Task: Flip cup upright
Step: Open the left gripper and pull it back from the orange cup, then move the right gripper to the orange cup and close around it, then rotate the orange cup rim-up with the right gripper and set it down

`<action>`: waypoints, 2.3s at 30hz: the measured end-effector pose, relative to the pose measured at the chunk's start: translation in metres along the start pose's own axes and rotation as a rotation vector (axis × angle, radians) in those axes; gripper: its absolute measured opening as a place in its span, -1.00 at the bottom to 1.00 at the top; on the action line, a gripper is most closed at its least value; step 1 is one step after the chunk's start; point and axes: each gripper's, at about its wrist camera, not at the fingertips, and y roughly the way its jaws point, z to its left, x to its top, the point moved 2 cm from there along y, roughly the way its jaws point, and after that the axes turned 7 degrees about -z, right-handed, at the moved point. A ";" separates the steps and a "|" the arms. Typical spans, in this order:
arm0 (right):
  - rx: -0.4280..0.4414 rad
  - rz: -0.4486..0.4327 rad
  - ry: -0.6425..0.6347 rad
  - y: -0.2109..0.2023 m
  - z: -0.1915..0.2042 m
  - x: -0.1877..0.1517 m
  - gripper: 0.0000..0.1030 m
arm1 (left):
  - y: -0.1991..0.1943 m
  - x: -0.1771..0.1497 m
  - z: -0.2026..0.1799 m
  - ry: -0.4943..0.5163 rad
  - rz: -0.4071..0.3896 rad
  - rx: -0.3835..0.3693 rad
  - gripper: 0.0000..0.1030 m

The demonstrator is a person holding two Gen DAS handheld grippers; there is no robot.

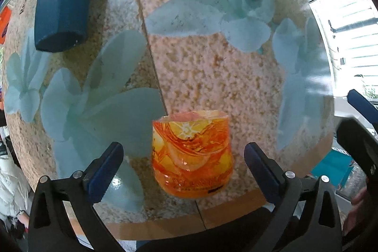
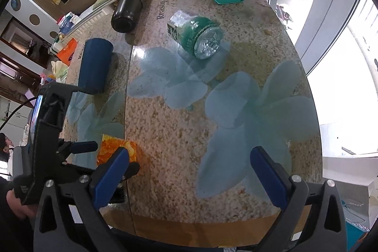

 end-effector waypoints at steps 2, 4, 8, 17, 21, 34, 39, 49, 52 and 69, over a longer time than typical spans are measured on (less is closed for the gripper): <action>0.005 -0.009 -0.001 -0.002 -0.001 0.004 1.00 | -0.007 0.004 -0.004 0.008 -0.011 -0.006 0.99; 0.011 -0.014 -0.005 -0.003 0.000 0.006 1.00 | -0.014 0.006 -0.006 0.009 -0.015 -0.009 0.99; 0.025 -0.006 -0.005 -0.003 0.002 0.006 1.00 | -0.030 0.007 -0.009 0.016 -0.025 -0.018 0.99; 0.025 0.001 -0.008 -0.015 0.024 0.015 1.00 | -0.069 -0.004 0.024 0.040 -0.112 0.000 0.99; 0.023 0.018 -0.014 -0.009 0.041 0.015 1.00 | -0.092 -0.014 0.062 0.032 -0.143 -0.005 0.99; -0.106 0.148 0.001 0.045 0.099 -0.002 1.00 | -0.079 -0.034 0.136 0.089 -0.104 -0.070 1.00; -0.144 0.218 0.019 0.072 0.110 -0.007 1.00 | -0.077 -0.037 0.157 0.095 -0.097 -0.075 1.00; -0.187 0.377 0.118 0.122 0.103 -0.014 0.94 | -0.072 -0.041 0.200 0.032 -0.096 -0.109 0.99; -0.196 0.419 0.127 0.132 0.102 -0.018 0.27 | -0.071 -0.041 0.210 0.002 -0.100 -0.120 0.99; -0.157 0.196 0.050 0.090 0.119 0.012 0.25 | -0.073 -0.029 0.199 -0.013 -0.130 -0.174 0.99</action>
